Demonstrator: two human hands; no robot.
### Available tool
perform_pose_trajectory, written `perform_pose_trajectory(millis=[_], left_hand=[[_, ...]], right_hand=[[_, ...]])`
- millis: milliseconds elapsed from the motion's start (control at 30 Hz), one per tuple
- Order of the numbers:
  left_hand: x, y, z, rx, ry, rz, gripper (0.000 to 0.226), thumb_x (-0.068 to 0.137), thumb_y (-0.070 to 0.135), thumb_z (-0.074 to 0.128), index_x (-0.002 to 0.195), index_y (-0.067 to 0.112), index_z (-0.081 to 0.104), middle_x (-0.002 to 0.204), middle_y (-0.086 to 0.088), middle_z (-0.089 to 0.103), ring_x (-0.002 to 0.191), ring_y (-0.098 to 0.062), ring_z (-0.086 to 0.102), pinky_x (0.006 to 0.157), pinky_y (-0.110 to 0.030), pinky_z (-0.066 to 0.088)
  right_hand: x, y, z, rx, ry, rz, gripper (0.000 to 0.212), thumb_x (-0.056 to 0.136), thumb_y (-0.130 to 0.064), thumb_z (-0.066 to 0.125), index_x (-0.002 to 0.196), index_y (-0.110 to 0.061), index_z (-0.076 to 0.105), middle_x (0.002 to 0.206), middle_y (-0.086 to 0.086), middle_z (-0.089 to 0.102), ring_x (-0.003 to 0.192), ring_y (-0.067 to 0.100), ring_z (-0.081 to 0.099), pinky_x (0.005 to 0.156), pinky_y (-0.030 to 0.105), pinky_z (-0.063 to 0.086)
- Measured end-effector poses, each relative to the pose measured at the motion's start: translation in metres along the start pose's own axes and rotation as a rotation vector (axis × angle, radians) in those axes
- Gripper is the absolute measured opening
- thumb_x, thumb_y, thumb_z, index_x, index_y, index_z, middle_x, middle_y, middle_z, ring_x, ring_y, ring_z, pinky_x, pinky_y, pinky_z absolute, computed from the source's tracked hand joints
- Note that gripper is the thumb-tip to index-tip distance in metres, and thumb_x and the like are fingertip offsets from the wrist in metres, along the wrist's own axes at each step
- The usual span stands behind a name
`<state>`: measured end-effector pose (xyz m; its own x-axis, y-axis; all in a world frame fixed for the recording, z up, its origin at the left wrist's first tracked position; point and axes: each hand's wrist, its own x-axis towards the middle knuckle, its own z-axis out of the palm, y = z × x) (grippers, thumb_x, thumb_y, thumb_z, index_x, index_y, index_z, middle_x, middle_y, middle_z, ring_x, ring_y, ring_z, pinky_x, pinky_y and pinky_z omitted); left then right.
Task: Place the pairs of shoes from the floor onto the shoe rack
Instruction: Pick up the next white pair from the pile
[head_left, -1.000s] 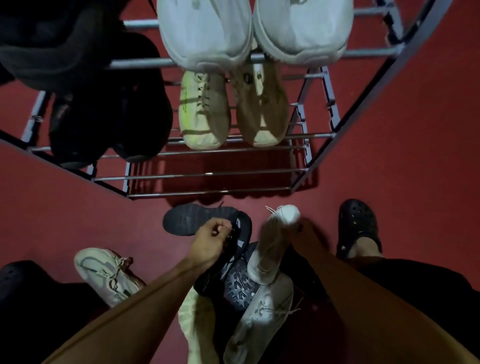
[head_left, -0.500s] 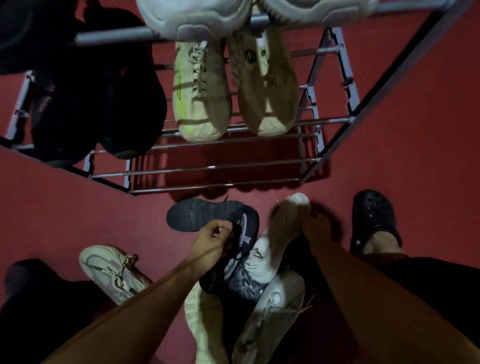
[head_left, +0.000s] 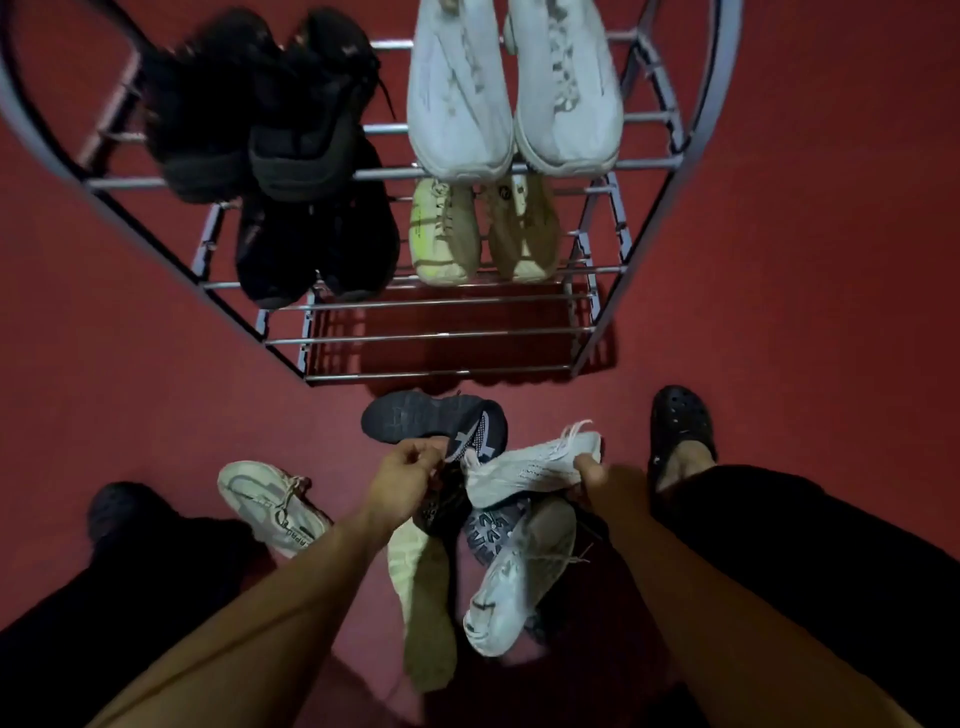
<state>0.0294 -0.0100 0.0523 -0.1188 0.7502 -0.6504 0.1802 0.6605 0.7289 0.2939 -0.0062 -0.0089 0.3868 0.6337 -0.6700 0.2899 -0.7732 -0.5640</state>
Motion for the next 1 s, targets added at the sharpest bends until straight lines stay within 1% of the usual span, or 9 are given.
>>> perform_pose_trajectory(millis=[100, 233, 400, 467, 567, 667, 767, 900, 1000], left_hand=[[-0.032, 0.01, -0.008, -0.056, -0.013, -0.03, 0.024, 0.1, 0.038, 0.055, 0.094, 0.016, 0.06, 0.093, -0.004, 0.065, 0.078, -0.02, 0.061, 0.078, -0.039, 0.053], [-0.066, 0.018, -0.008, -0.111, -0.146, -0.121, 0.035, 0.093, 0.054, 0.06, 0.096, 0.02, 0.064, 0.097, 0.0, 0.068, 0.088, -0.018, 0.064, 0.078, -0.035, 0.057], [-0.065, 0.011, -0.004, -0.366, -0.234, -0.081, 0.049, 0.084, 0.049, 0.074, 0.118, 0.015, 0.062, 0.104, 0.004, 0.072, 0.094, -0.015, 0.068, 0.073, -0.031, 0.056], [-0.063, 0.01, 0.003, -0.392, -0.223, -0.077, 0.054, 0.084, 0.039, 0.077, 0.127, 0.015, 0.056, 0.117, 0.0, 0.072, 0.096, -0.014, 0.073, 0.074, -0.029, 0.056], [-0.059, 0.008, 0.016, -0.399, -0.164, -0.029, 0.029, 0.091, 0.011, 0.071, 0.117, 0.009, 0.059, 0.099, -0.01, 0.075, 0.061, -0.008, 0.07, 0.056, -0.022, 0.055], [-0.044, -0.006, 0.027, -0.379, -0.149, -0.087, 0.012, 0.091, 0.008, 0.069, 0.101, 0.009, 0.063, 0.082, -0.001, 0.078, 0.072, -0.015, 0.071, 0.071, -0.028, 0.057], [-0.03, -0.027, 0.035, -0.319, -0.212, -0.127, 0.03, 0.09, 0.017, 0.073, 0.116, 0.01, 0.062, 0.093, -0.002, 0.077, 0.085, -0.018, 0.072, 0.075, -0.03, 0.057], [-0.014, -0.075, 0.045, -0.059, -0.294, -0.14, 0.032, 0.086, -0.003, 0.072, 0.113, 0.004, 0.057, 0.078, -0.003, 0.068, 0.063, -0.005, 0.065, 0.057, -0.013, 0.051], [0.01, -0.127, 0.05, 0.168, -0.354, -0.18, 0.049, 0.067, 0.022, 0.09, 0.106, 0.002, 0.068, 0.093, -0.007, 0.075, 0.089, -0.019, 0.072, 0.089, -0.033, 0.058]], right_hand=[[-0.042, 0.008, 0.004, 0.268, -0.141, 0.139, 0.035, 0.073, -0.036, 0.076, 0.078, -0.002, 0.068, 0.088, 0.021, 0.071, 0.085, 0.039, 0.07, 0.08, 0.052, 0.057], [-0.1, 0.007, 0.017, 0.602, -0.441, 0.117, 0.026, 0.086, -0.009, 0.07, 0.108, 0.003, 0.066, 0.103, 0.019, 0.071, 0.07, 0.016, 0.071, 0.061, 0.029, 0.052], [-0.122, 0.0, 0.026, 0.678, -0.68, -0.048, 0.064, 0.078, -0.017, 0.078, 0.137, -0.022, 0.053, 0.134, 0.005, 0.064, 0.122, 0.024, 0.063, 0.113, 0.043, 0.038], [-0.123, -0.002, 0.024, 0.635, -0.687, -0.07, 0.061, 0.082, -0.018, 0.076, 0.138, -0.026, 0.052, 0.134, 0.003, 0.065, 0.122, 0.024, 0.062, 0.115, 0.044, 0.034], [-0.123, -0.012, 0.019, 0.554, -0.638, -0.053, 0.036, 0.094, -0.033, 0.064, 0.13, -0.028, 0.058, 0.123, 0.001, 0.071, 0.113, 0.022, 0.068, 0.104, 0.04, 0.042], [-0.111, -0.015, 0.016, 0.482, -0.539, -0.041, 0.031, 0.095, -0.046, 0.059, 0.116, -0.025, 0.069, 0.111, 0.0, 0.075, 0.097, 0.019, 0.072, 0.085, 0.036, 0.052], [-0.087, -0.006, 0.016, 0.439, -0.456, -0.064, 0.032, 0.094, -0.037, 0.063, 0.117, -0.016, 0.07, 0.111, 0.008, 0.074, 0.098, 0.027, 0.072, 0.089, 0.044, 0.058], [-0.05, 0.003, 0.013, 0.422, -0.349, 0.028, 0.029, 0.093, -0.024, 0.066, 0.121, -0.015, 0.065, 0.118, 0.009, 0.069, 0.105, 0.028, 0.067, 0.085, 0.042, 0.058], [-0.023, 0.008, 0.008, 0.431, -0.349, 0.041, 0.022, 0.093, -0.016, 0.066, 0.114, -0.023, 0.064, 0.12, 0.009, 0.065, 0.108, 0.028, 0.062, 0.076, 0.035, 0.055]])
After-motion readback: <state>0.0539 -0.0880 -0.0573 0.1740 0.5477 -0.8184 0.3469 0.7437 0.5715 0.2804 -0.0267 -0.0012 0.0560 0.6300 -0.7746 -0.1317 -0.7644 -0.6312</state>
